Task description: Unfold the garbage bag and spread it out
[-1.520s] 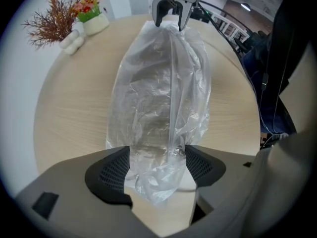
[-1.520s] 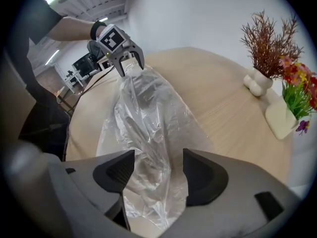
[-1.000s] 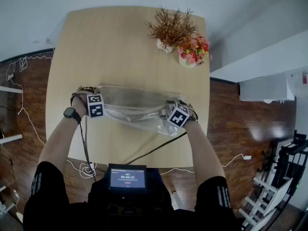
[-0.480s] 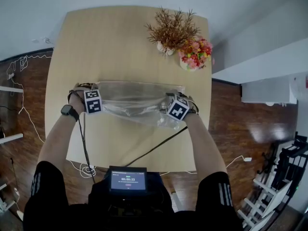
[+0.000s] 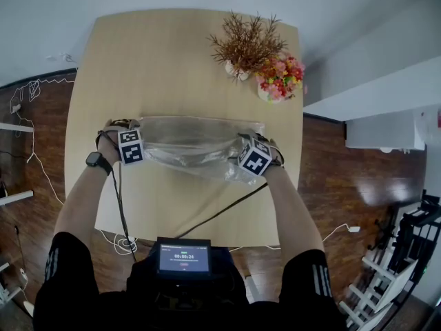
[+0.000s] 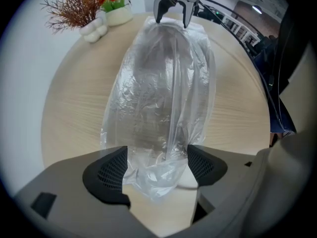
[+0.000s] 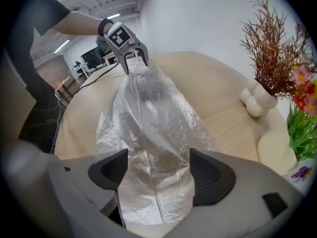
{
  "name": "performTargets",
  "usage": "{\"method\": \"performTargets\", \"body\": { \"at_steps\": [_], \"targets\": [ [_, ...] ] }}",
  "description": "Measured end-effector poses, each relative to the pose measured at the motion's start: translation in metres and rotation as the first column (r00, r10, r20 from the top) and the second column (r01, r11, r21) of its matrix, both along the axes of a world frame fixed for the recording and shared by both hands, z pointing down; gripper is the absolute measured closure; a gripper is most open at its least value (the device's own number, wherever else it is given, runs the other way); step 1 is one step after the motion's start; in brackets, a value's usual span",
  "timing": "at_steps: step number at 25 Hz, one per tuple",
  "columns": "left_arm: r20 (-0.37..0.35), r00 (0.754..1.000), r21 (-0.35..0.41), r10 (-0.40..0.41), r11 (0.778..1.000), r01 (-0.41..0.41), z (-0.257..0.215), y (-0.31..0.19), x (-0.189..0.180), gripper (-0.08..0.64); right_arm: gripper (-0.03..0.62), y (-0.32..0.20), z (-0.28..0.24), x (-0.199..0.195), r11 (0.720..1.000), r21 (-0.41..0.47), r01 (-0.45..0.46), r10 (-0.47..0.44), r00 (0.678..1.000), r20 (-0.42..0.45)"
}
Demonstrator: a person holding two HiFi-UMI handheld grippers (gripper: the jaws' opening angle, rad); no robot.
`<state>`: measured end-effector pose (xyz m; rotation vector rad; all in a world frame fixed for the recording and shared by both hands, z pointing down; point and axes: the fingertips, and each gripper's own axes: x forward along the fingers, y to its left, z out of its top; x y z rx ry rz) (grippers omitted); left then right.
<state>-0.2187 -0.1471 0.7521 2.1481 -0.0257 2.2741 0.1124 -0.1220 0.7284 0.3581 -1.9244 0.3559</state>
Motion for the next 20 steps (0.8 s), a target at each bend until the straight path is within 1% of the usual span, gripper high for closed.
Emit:
{"method": "performTargets", "body": {
  "at_steps": [2,4,7,9,12,15,17,20],
  "targets": [
    [-0.012,1.000,0.016,-0.001,1.000,0.001,-0.001,0.001,-0.001,0.174,0.170,-0.001,-0.011,-0.006,1.000,0.029,-0.006,0.006,1.000,0.024],
    [-0.033,0.999,0.034,-0.002,0.999,0.004,-0.004,0.002,0.000,0.174,0.169,-0.002,-0.020,-0.013,0.998,0.058,-0.033,0.029,0.997,0.067],
    [-0.095,0.995,0.059,-0.036,0.997,0.041,-0.014,0.003,0.003,0.175,0.169,0.001,-0.030,-0.024,0.995,0.081,-0.065,0.055,0.992,0.115],
    [-0.132,0.990,0.075,-0.049,0.995,0.059,-0.023,0.004,0.006,0.175,0.169,0.004,-0.038,-0.030,0.994,0.091,-0.068,0.056,0.991,0.125],
    [-0.182,0.983,0.103,-0.033,0.993,0.052,-0.036,0.007,0.012,0.175,0.169,0.011,-0.044,-0.037,0.991,0.103,-0.080,0.065,0.989,0.136],
    [-0.249,0.968,0.141,-0.013,0.989,0.050,-0.053,0.010,0.021,0.175,0.169,0.020,-0.049,-0.046,0.989,0.114,-0.095,0.077,0.985,0.156],
    [-0.296,0.955,0.174,0.004,0.983,0.050,-0.066,0.012,0.027,0.175,0.167,0.025,-0.055,-0.051,0.984,0.140,-0.109,0.084,0.981,0.172],
    [-0.344,0.939,0.223,0.019,0.973,0.062,-0.081,0.014,0.029,0.175,0.166,0.028,-0.065,-0.054,0.970,0.192,-0.150,0.111,0.974,0.198]
  ]
}}
